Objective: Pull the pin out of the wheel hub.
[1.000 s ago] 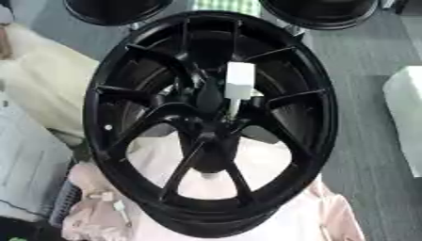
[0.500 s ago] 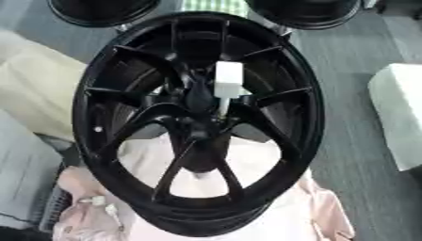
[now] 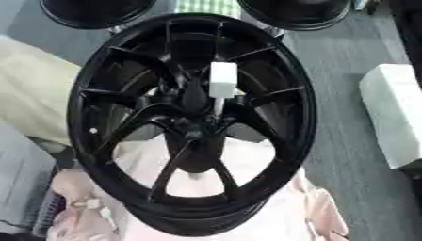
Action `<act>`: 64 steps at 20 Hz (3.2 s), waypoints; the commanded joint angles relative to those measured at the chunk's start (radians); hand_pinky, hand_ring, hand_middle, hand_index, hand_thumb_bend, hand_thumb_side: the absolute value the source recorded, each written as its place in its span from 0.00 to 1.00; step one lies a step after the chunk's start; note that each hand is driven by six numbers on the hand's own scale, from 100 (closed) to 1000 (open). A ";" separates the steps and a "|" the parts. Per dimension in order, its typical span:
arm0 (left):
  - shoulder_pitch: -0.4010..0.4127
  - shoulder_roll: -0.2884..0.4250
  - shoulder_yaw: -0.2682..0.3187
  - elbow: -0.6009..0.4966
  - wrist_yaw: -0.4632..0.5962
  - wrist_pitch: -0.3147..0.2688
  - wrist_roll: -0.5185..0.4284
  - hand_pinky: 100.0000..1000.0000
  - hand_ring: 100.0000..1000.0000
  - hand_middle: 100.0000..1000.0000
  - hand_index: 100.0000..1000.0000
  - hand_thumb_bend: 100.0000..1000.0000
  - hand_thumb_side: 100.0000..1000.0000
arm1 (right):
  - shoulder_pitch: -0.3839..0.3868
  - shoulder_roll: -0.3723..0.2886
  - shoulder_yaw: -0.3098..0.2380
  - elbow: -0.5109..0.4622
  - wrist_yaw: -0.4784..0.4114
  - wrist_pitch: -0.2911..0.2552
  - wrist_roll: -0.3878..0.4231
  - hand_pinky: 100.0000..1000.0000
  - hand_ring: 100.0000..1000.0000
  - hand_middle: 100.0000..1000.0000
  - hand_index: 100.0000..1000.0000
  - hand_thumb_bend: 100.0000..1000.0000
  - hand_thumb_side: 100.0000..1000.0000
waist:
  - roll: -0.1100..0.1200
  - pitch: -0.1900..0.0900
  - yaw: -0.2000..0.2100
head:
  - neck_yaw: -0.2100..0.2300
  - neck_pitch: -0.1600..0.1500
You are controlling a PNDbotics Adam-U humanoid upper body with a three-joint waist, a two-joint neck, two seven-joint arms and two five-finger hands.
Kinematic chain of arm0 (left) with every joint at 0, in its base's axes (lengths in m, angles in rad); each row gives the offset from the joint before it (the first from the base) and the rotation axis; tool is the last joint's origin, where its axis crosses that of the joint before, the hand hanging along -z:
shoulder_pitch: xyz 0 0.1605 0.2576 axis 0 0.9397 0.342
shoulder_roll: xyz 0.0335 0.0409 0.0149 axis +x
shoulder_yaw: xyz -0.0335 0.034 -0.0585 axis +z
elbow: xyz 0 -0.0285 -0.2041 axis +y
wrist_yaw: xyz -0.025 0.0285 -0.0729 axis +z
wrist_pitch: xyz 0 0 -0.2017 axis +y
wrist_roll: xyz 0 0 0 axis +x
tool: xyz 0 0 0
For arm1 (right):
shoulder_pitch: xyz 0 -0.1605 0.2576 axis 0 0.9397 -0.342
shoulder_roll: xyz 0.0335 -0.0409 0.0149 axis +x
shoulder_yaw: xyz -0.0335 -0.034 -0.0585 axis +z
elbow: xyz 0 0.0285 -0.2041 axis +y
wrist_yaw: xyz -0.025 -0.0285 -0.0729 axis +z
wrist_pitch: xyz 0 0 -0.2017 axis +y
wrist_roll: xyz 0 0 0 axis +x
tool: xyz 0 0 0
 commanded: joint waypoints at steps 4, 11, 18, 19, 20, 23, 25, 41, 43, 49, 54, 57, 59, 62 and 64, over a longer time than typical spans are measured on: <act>0.016 0.021 0.029 -0.006 -0.010 0.003 0.014 0.41 0.44 0.48 0.62 0.00 0.73 | 0.013 -0.029 0.040 -0.065 0.094 0.019 0.011 0.76 0.75 0.72 0.75 0.47 0.37 | -0.002 -0.023 -0.012 | 0.032 -0.002; 0.024 0.023 0.035 -0.008 -0.017 0.003 0.022 0.41 0.44 0.48 0.62 0.00 0.74 | 0.097 -0.028 0.061 -0.194 0.142 0.097 0.032 0.76 0.76 0.73 0.77 0.50 0.42 | -0.006 -0.013 -0.013 | 0.073 -0.002; 0.029 0.030 0.039 -0.007 -0.022 0.003 0.025 0.41 0.44 0.48 0.62 0.00 0.74 | 0.146 -0.038 0.082 -0.274 0.134 0.120 0.057 0.75 0.76 0.73 0.79 0.55 0.49 | -0.013 -0.007 -0.020 | 0.105 -0.002; 0.031 0.031 0.040 -0.006 -0.023 0.003 0.026 0.41 0.44 0.48 0.62 0.00 0.74 | 0.152 -0.040 0.082 -0.279 0.138 0.127 0.057 0.75 0.76 0.73 0.79 0.55 0.49 | -0.015 -0.006 -0.022 | 0.108 -0.002; 0.031 0.032 0.040 -0.006 -0.024 0.003 0.026 0.41 0.44 0.48 0.62 0.00 0.74 | 0.157 -0.041 0.084 -0.284 0.142 0.134 0.058 0.75 0.76 0.73 0.80 0.55 0.49 | -0.016 -0.005 -0.024 | 0.110 -0.002; 0.034 0.036 0.042 -0.006 -0.026 0.004 0.027 0.41 0.44 0.48 0.62 0.00 0.74 | 0.170 -0.047 0.090 -0.299 0.150 0.151 0.063 0.75 0.77 0.74 0.80 0.55 0.50 | -0.021 -0.001 -0.029 | 0.114 -0.002; 0.036 0.038 0.042 -0.005 -0.028 0.006 0.028 0.41 0.44 0.48 0.62 0.00 0.75 | 0.178 -0.051 0.095 -0.314 0.153 0.160 0.067 0.76 0.77 0.74 0.81 0.55 0.50 | -0.024 0.000 -0.032 | 0.116 -0.002; 0.050 0.044 0.047 0.001 -0.034 0.010 0.029 0.40 0.44 0.48 0.62 0.00 0.75 | 0.258 0.008 0.112 -0.359 0.356 0.137 0.056 0.75 0.75 0.72 0.79 0.50 0.49 | -0.038 -0.001 -0.049 | 0.126 -0.002; 0.051 0.044 0.048 0.001 -0.034 0.010 0.030 0.41 0.44 0.48 0.62 0.00 0.75 | 0.269 0.016 0.116 -0.355 0.357 0.135 0.062 0.75 0.75 0.72 0.79 0.51 0.49 | -0.040 -0.002 -0.049 | 0.130 -0.002; 0.057 0.046 0.051 0.003 -0.036 0.012 0.030 0.41 0.44 0.48 0.62 0.00 0.76 | 0.304 0.030 0.120 -0.346 0.348 0.145 0.082 0.74 0.75 0.71 0.79 0.51 0.50 | -0.048 -0.003 -0.052 | 0.145 -0.002; 0.060 0.048 0.052 0.003 -0.037 0.013 0.030 0.41 0.44 0.48 0.62 0.00 0.76 | 0.316 0.033 0.121 -0.343 0.352 0.148 0.091 0.74 0.74 0.70 0.78 0.51 0.50 | -0.054 -0.004 -0.055 | 0.153 -0.002; 0.061 0.050 0.052 0.003 -0.038 0.013 0.029 0.41 0.44 0.48 0.62 0.00 0.76 | 0.321 0.035 0.120 -0.344 0.354 0.150 0.089 0.73 0.74 0.70 0.78 0.51 0.50 | -0.055 -0.003 -0.057 | 0.156 -0.002; 0.061 0.050 0.052 0.003 -0.038 0.013 0.029 0.41 0.44 0.48 0.62 0.00 0.76 | 0.325 0.035 0.118 -0.345 0.357 0.153 0.087 0.73 0.73 0.69 0.78 0.51 0.50 | -0.056 -0.002 -0.057 | 0.157 -0.002; 0.061 0.050 0.053 0.003 -0.038 0.013 0.029 0.41 0.44 0.48 0.62 0.00 0.76 | 0.336 0.037 0.114 -0.344 0.365 0.157 0.082 0.71 0.70 0.66 0.79 0.51 0.49 | -0.056 -0.001 -0.057 | 0.155 -0.002; 0.061 0.050 0.053 0.003 -0.038 0.013 0.028 0.41 0.44 0.48 0.62 0.00 0.76 | 0.348 0.040 0.112 -0.343 0.375 0.159 0.078 0.70 0.68 0.64 0.79 0.51 0.49 | -0.056 0.001 -0.056 | 0.153 -0.002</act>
